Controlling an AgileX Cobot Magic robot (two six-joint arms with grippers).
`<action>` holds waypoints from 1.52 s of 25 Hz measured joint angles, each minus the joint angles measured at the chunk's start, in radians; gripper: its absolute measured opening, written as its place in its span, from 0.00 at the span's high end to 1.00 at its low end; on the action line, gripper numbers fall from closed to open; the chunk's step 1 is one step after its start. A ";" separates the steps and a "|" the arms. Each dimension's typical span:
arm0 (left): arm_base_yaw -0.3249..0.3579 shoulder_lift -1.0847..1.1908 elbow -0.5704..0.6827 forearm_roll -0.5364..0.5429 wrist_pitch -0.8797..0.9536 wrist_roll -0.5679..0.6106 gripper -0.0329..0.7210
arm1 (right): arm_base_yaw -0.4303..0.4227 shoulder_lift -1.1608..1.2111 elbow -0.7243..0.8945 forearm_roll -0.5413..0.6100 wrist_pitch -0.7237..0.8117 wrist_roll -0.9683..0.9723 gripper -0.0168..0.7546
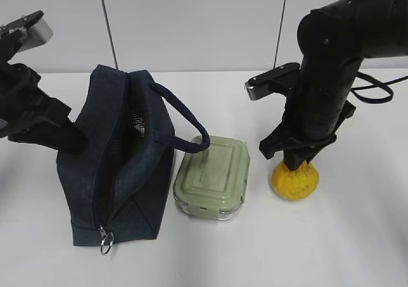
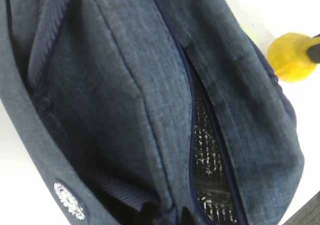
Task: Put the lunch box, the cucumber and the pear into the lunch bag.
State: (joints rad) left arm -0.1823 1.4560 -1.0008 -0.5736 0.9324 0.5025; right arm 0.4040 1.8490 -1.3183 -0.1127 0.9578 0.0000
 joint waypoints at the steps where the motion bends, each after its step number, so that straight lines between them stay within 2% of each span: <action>1: 0.000 0.000 0.000 0.000 0.000 0.000 0.93 | 0.006 -0.023 -0.005 0.003 0.000 0.000 0.77; 5: 0.000 0.000 0.000 0.000 -0.001 0.000 0.93 | 0.072 -0.155 -0.055 0.013 0.006 -0.007 0.78; 7: 0.000 0.000 0.000 0.000 -0.001 0.000 0.93 | 0.130 -0.199 -0.095 0.028 0.012 -0.006 0.78; 13: 0.000 0.000 0.000 0.000 -0.001 0.000 0.93 | 0.292 -0.207 -0.204 0.050 0.022 -0.007 0.78; 16: 0.000 0.000 0.000 0.000 -0.001 0.000 0.93 | 0.336 -0.186 -0.240 0.062 0.024 -0.007 0.78; 31: 0.000 0.000 0.000 0.003 0.000 0.000 0.93 | 0.475 -0.095 -0.343 0.085 -0.071 -0.058 0.79; 38: 0.000 0.000 0.000 0.003 0.001 0.000 0.93 | 0.486 -0.078 -0.422 0.034 -0.037 -0.060 0.79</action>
State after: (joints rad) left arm -0.1823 1.4560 -1.0008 -0.5710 0.9334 0.5025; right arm 0.8899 1.7711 -1.7400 -0.0789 0.9207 -0.0604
